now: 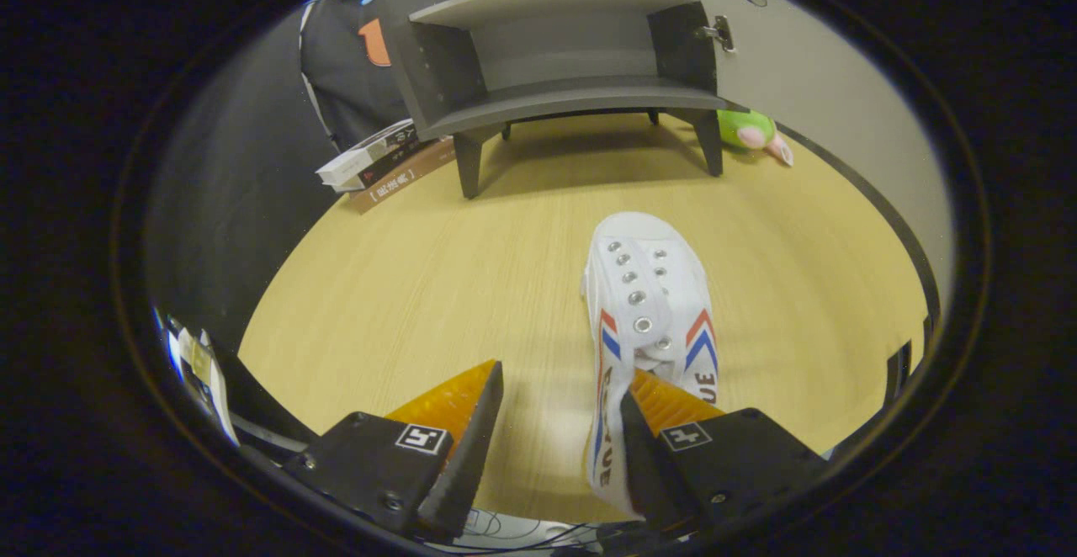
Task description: Open the shoe cabinet door, grab the shoes and put them into the shoe cabinet, then close the shoe cabinet door.
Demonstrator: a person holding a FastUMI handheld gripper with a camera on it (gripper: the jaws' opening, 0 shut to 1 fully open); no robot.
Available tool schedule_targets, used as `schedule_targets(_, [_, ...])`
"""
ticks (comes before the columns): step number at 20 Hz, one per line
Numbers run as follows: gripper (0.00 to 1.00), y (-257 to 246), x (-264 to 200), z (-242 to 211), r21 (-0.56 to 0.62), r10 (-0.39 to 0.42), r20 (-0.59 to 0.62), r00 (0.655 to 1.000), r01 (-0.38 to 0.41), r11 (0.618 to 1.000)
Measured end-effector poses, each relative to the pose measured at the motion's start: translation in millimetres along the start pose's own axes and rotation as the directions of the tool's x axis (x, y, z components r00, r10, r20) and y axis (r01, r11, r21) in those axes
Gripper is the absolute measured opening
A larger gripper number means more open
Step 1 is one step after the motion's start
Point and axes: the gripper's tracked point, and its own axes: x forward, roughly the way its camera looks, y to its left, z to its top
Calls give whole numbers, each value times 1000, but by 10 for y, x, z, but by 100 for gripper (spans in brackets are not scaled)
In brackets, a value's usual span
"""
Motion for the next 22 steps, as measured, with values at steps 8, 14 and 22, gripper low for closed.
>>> schedule_targets(8, [20,-92,205,189,112,-82,6,997,81,990])
schedule_targets(14, [4,-177,3,264,-12,-123,57,991,124,992])
schedule_targets(22, [4,-317,-649,775,-17,-91,181,979,96,995])
